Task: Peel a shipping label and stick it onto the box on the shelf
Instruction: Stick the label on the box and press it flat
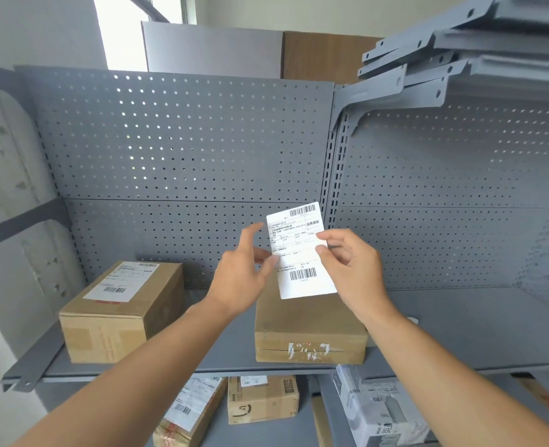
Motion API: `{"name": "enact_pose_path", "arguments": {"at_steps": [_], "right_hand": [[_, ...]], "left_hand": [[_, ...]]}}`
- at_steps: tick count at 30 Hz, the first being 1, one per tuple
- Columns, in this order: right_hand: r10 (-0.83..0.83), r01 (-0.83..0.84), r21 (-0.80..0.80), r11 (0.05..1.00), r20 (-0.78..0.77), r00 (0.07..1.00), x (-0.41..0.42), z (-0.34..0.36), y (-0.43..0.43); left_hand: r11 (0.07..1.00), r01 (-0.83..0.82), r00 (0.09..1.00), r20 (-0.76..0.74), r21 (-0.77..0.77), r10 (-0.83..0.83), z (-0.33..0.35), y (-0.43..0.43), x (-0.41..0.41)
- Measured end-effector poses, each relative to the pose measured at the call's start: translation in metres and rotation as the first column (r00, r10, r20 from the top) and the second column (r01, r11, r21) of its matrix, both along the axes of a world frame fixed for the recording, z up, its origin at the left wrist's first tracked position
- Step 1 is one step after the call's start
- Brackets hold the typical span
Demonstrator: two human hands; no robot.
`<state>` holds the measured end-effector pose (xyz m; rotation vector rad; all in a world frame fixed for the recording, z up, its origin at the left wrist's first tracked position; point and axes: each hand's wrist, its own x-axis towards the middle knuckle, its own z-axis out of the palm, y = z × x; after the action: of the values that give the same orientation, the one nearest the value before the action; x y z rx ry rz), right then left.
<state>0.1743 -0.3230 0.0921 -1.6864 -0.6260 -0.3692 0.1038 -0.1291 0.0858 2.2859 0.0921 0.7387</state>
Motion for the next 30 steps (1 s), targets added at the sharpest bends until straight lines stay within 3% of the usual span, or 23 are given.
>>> {"name": "enact_pose_path", "arguments": {"at_steps": [3, 7, 14, 20, 25, 30], "right_hand": [[0.004, -0.003, 0.016, 1.0, -0.039, 0.999, -0.002, -0.001, -0.007], [-0.01, 0.011, 0.03, 0.999, -0.06, 0.998, -0.003, -0.002, -0.013], [-0.133, 0.129, -0.046, 0.991, -0.087, 0.987, 0.009, -0.01, -0.016], [-0.169, 0.152, -0.13, 0.98, -0.138, 0.976, 0.016, -0.014, -0.018], [-0.183, 0.156, -0.154, 0.976, -0.177, 0.967, 0.019, -0.017, -0.012], [-0.273, 0.25, -0.214, 0.944, -0.09, 0.958, 0.024, -0.023, -0.004]], "left_hand": [[0.975, 0.063, 0.998, 0.04, -0.214, -0.055, 0.0, -0.006, 0.004], [0.943, 0.077, 0.994, 0.1, -0.323, -0.046, -0.001, -0.011, 0.008], [0.972, 0.073, 0.987, 0.153, -0.223, -0.039, 0.001, -0.016, 0.014], [0.951, 0.115, 0.979, 0.197, -0.288, -0.059, -0.008, -0.01, 0.022], [0.94, 0.096, 0.987, 0.151, -0.327, -0.048, -0.017, -0.002, 0.03], [0.977, 0.078, 0.988, 0.143, -0.201, -0.049, -0.025, 0.005, 0.036]]}}
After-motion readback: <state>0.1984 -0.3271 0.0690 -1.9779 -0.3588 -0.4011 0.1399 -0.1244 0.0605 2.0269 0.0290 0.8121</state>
